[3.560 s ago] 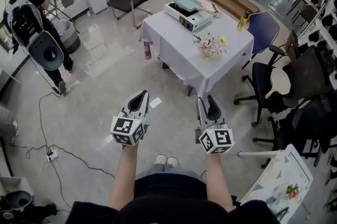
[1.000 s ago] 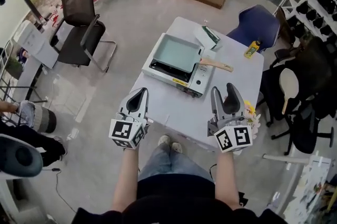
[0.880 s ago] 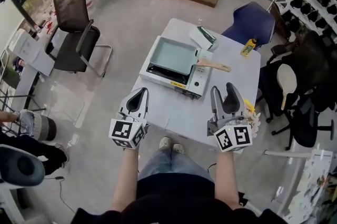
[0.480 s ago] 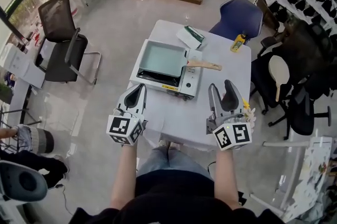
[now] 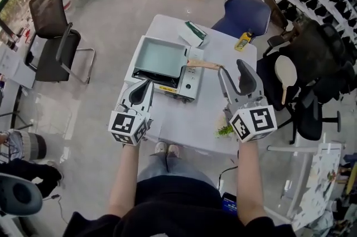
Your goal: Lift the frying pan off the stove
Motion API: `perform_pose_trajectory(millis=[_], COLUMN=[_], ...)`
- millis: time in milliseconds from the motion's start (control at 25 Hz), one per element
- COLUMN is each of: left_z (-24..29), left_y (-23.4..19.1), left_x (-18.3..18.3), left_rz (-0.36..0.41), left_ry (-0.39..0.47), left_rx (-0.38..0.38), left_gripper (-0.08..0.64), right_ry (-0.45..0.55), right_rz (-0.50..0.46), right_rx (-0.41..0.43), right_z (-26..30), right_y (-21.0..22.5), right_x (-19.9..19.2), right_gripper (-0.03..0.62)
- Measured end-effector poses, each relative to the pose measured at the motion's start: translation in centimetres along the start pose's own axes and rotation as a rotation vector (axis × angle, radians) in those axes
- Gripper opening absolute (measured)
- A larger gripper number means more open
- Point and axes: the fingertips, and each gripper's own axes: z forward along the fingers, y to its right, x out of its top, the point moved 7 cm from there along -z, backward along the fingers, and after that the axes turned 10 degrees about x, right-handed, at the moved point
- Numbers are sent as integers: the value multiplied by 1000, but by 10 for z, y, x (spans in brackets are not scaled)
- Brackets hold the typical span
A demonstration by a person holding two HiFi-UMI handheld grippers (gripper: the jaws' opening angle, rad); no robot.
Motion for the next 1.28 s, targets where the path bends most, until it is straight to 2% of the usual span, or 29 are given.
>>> perform_pose_trajectory(millis=[200,480,680,800,960,1280], left_z=[11,14,15,16,16,12], left_y=[-5,-17,-29,-36,-46,-54], left_x=[-3,-13,-24,-31,-39,-51], left_rz=[-15,-24,-40,-53,-66,-83], left_ry=[-9,-41,-71,-84,-99,-123], left_rx=[-12,-7,6,22,39,65], left_gripper=[18,18,18,18,18,18], right_ry=[-262,-681,-985,-1141,-1251,-1356], right_rz=[-185,-384,-478,-486,-481,-472], right_rx=[150,394,532,600,630,657], right_z=[50,113,145,158,172,188], right_y=[21,38,41,45,47,50], right_x=[-1,-49,-101,-134,-164,-203], right_gripper=[209,209,209,213,219,222])
